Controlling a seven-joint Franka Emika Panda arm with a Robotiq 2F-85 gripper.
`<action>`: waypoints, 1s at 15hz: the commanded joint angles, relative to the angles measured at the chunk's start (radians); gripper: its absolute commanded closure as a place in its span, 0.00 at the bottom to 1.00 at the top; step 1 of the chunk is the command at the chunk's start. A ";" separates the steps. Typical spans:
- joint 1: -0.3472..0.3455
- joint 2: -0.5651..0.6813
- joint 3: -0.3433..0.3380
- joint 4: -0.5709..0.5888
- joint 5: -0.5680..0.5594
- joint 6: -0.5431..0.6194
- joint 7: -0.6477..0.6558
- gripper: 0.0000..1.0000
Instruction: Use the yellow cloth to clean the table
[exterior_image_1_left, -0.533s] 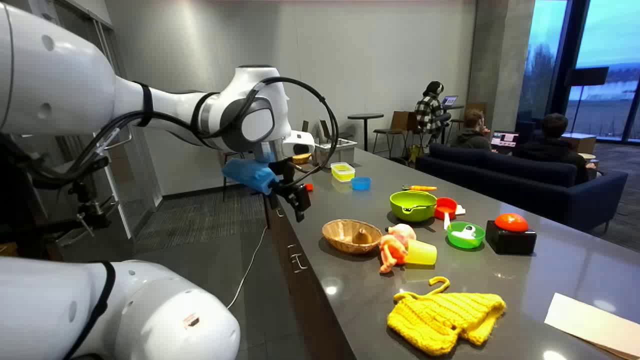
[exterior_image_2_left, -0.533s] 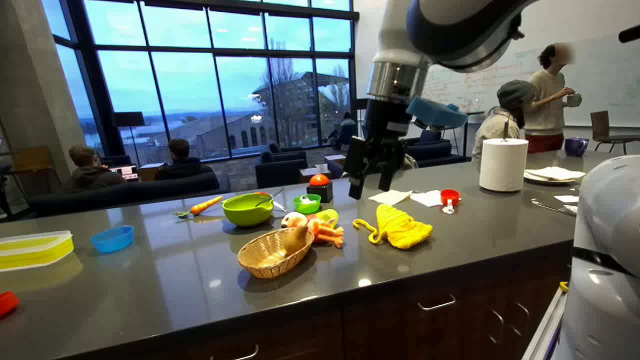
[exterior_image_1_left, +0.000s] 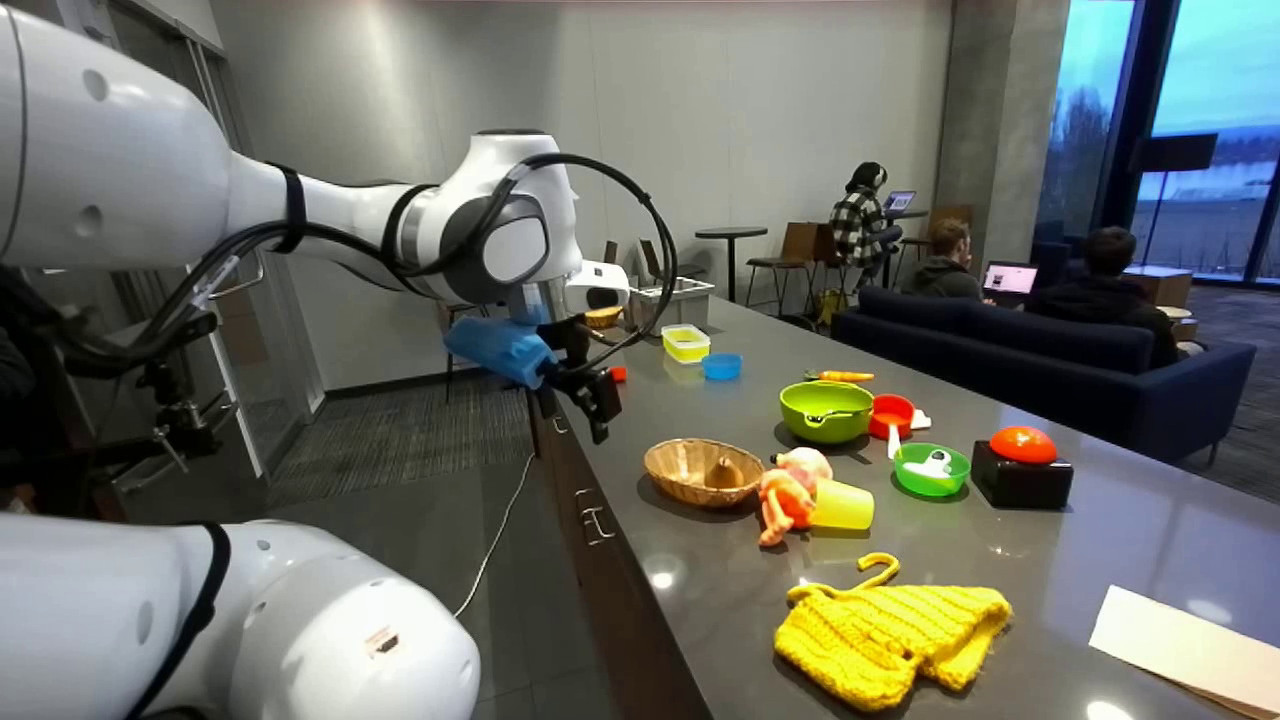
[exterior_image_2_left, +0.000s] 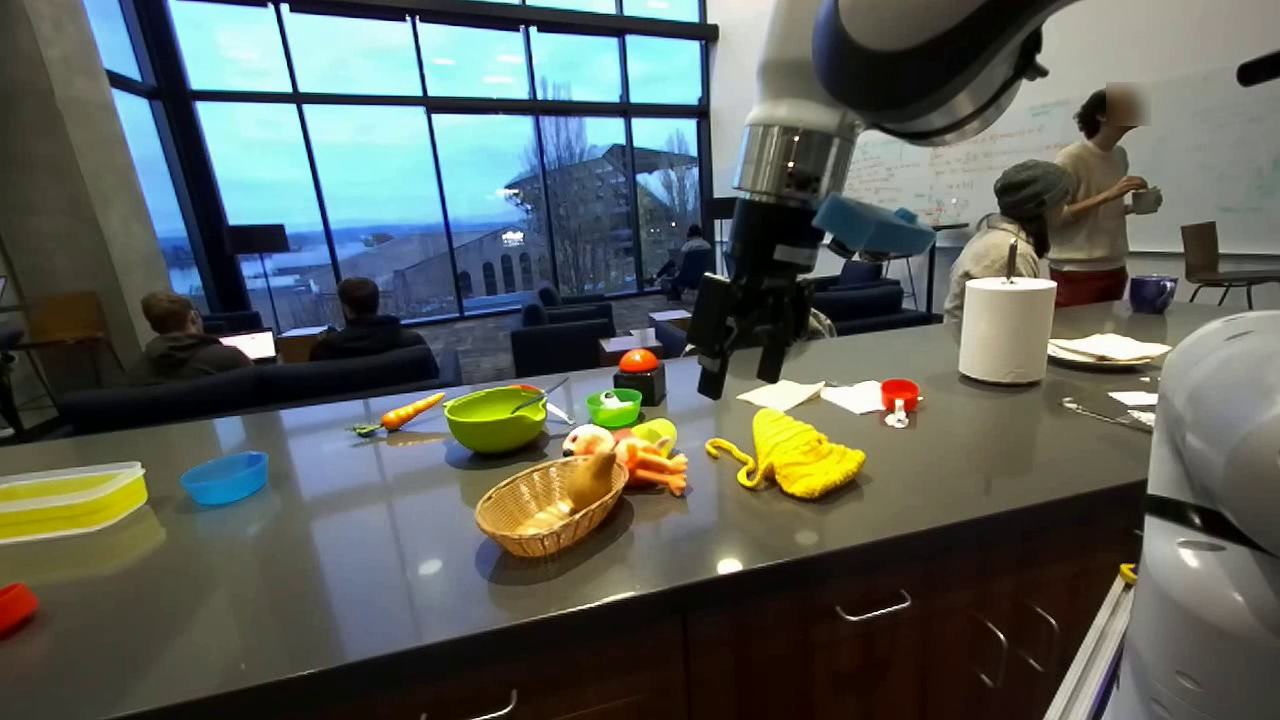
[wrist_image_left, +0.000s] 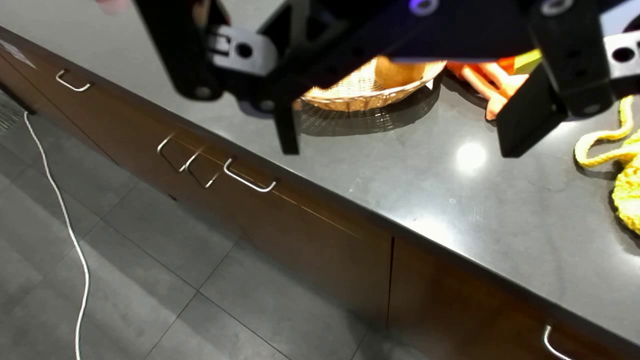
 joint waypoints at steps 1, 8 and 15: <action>-0.005 0.000 0.004 0.003 0.003 -0.004 -0.003 0.00; -0.005 0.000 0.004 0.003 0.003 -0.004 -0.004 0.00; -0.010 0.053 0.022 0.008 -0.002 0.107 0.000 0.00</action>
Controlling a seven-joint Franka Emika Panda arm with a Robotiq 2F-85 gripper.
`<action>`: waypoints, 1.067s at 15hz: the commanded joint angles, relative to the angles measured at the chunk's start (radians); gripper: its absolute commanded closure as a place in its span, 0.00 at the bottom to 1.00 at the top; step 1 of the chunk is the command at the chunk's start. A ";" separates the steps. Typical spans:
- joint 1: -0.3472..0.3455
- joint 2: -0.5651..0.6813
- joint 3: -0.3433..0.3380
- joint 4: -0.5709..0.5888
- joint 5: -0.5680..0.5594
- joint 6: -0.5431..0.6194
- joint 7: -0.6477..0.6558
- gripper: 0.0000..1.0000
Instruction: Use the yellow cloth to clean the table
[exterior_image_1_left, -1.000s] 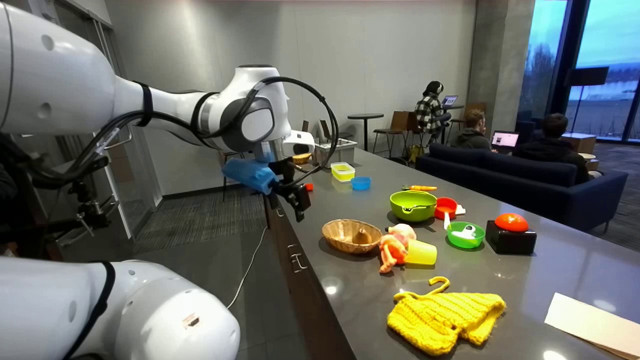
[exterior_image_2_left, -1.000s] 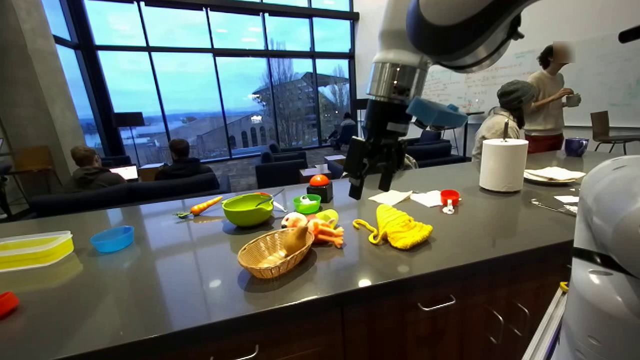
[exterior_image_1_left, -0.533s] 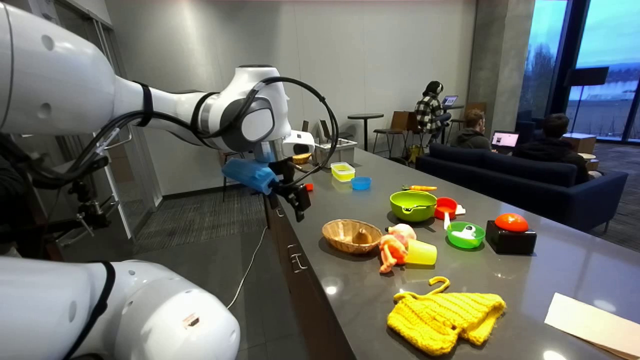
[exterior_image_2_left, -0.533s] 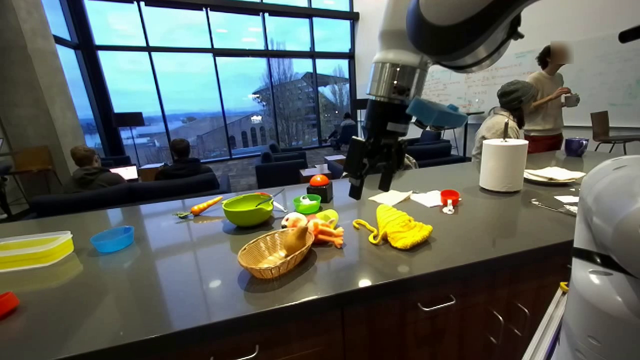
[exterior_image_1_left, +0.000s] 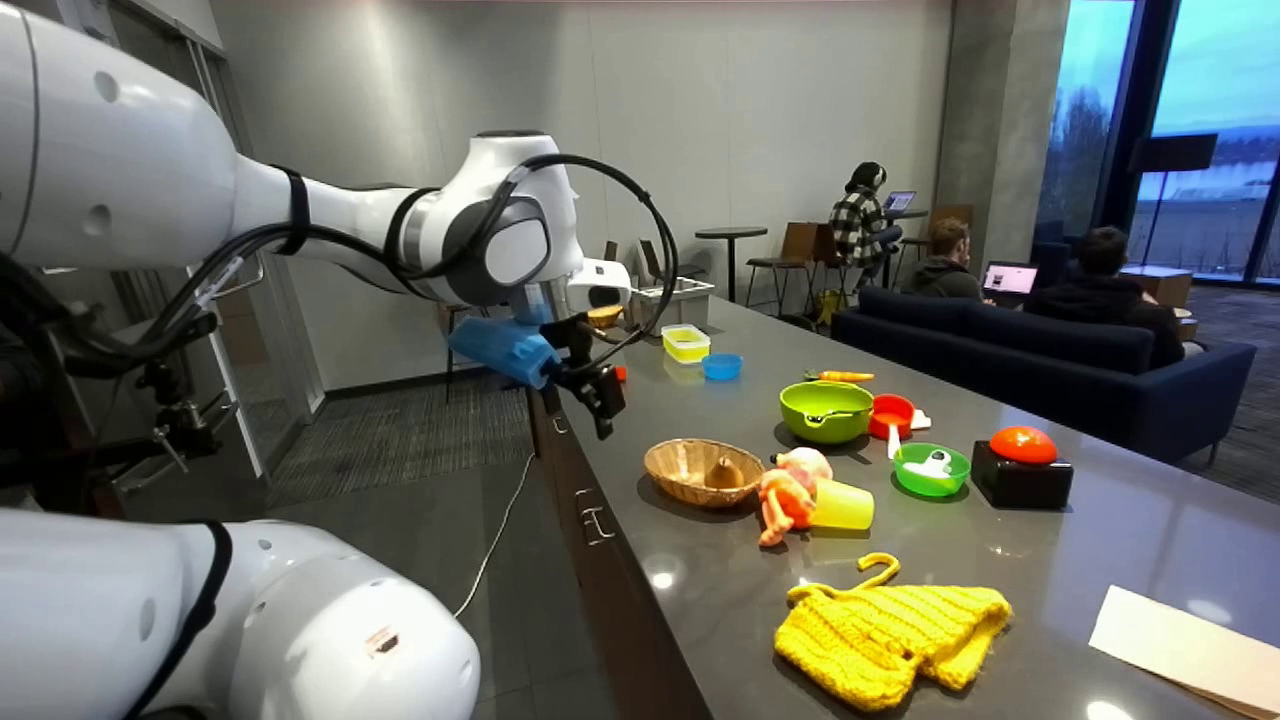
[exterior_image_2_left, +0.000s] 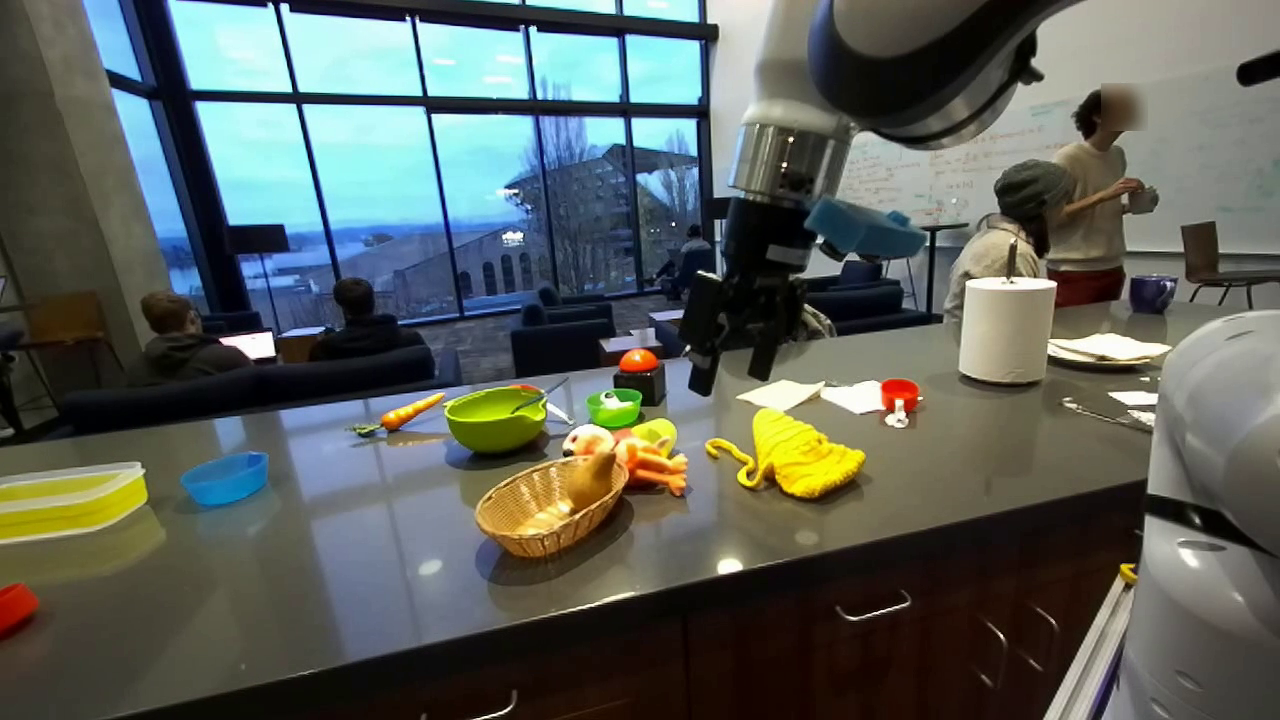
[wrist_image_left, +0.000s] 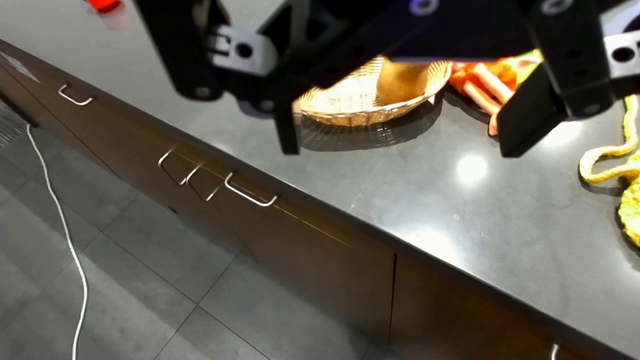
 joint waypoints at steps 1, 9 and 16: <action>-0.012 0.053 0.016 0.016 -0.007 0.074 -0.001 0.00; -0.144 0.219 0.011 0.053 -0.181 0.228 0.007 0.00; -0.226 0.421 0.013 0.125 -0.275 0.321 0.056 0.00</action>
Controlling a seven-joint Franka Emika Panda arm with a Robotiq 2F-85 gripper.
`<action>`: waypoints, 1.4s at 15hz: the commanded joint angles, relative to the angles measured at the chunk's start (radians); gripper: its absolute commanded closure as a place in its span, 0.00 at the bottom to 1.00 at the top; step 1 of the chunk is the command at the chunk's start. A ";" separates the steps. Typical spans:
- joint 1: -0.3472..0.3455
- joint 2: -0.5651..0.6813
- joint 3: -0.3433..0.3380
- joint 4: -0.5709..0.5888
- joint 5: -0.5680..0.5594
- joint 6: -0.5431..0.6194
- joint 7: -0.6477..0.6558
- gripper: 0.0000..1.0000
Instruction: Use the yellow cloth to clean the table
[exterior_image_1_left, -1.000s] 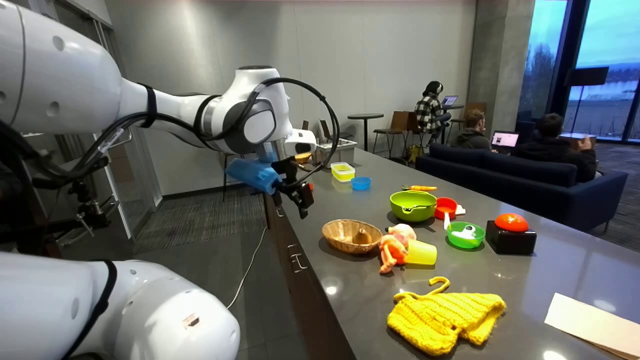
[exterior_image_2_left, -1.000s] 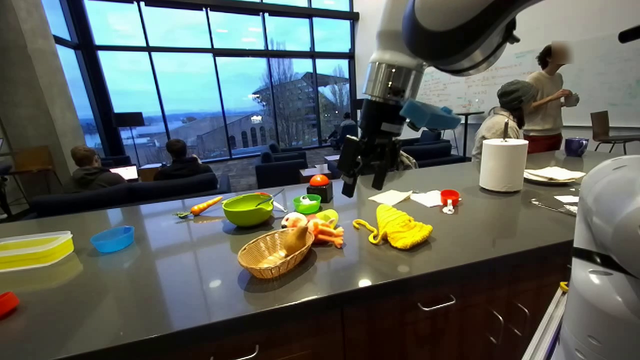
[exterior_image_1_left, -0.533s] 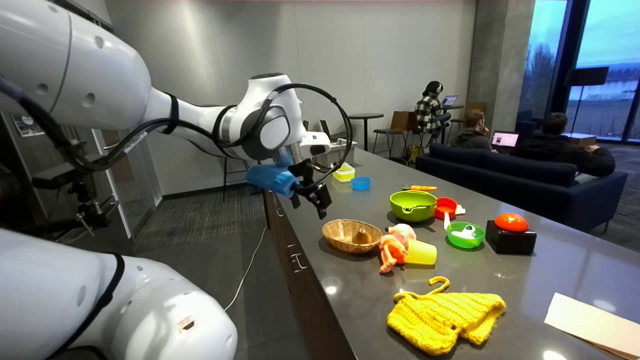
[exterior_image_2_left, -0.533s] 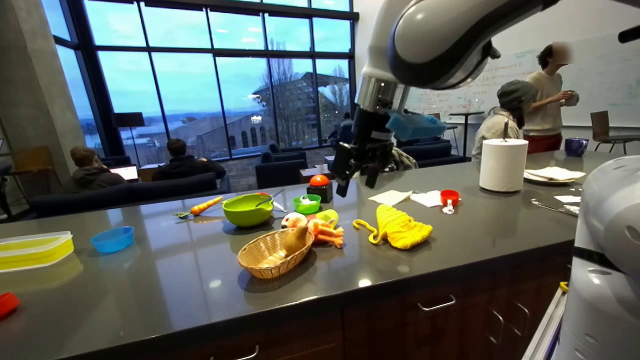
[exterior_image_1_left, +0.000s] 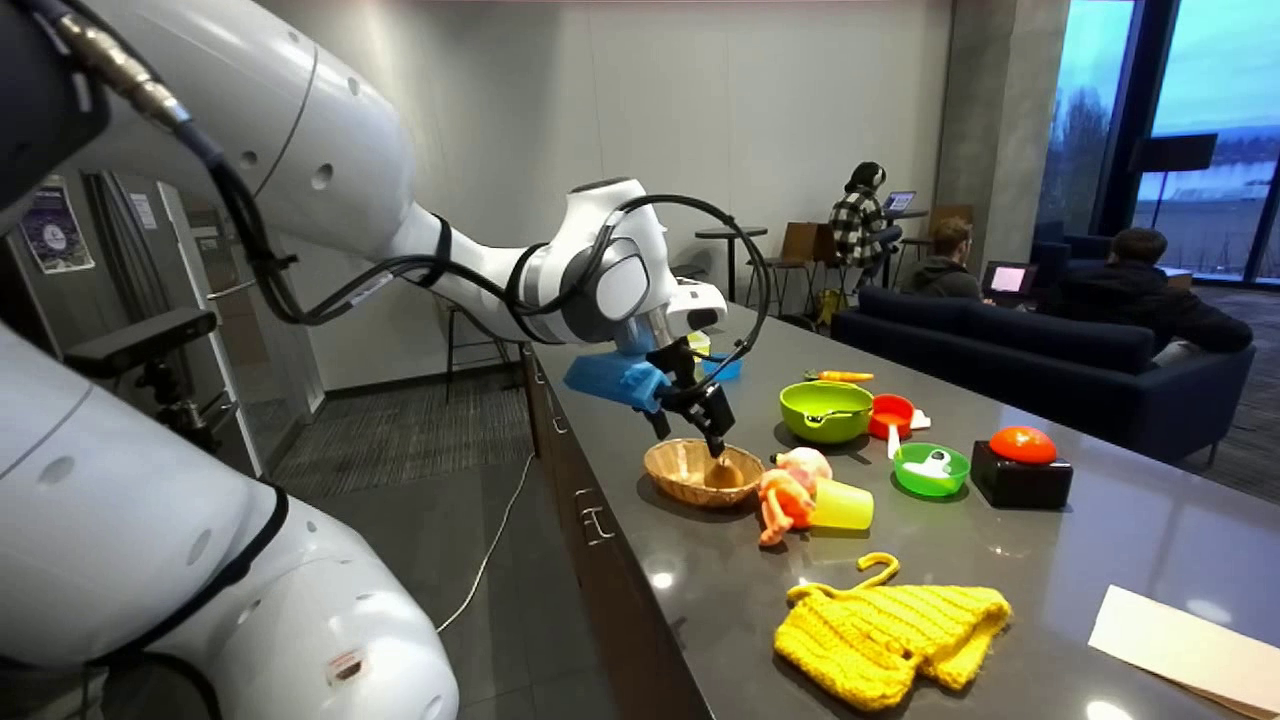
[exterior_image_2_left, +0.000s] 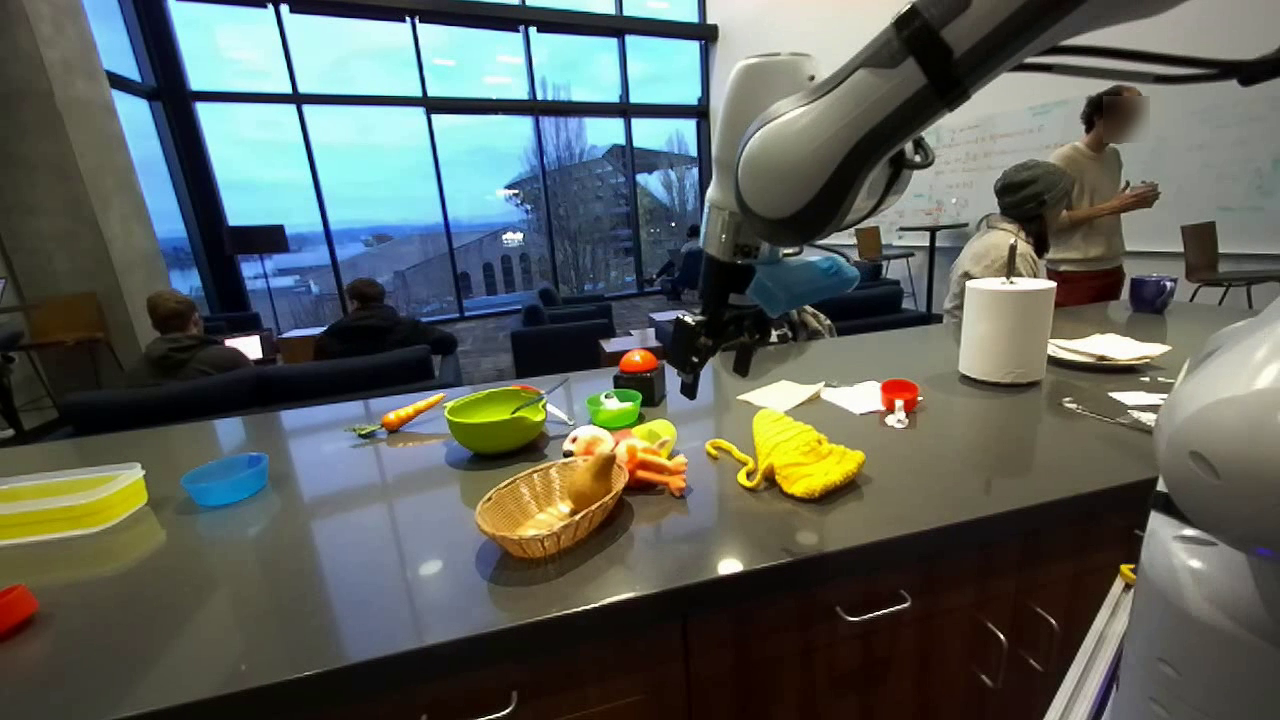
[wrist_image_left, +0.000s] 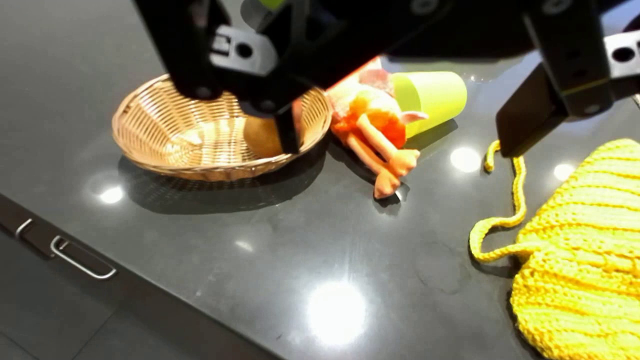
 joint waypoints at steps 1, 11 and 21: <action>-0.026 0.125 0.011 0.065 -0.050 0.033 0.057 0.00; -0.047 0.263 -0.128 0.101 -0.006 0.103 0.025 0.00; -0.066 0.347 -0.175 0.111 0.026 0.093 0.038 0.00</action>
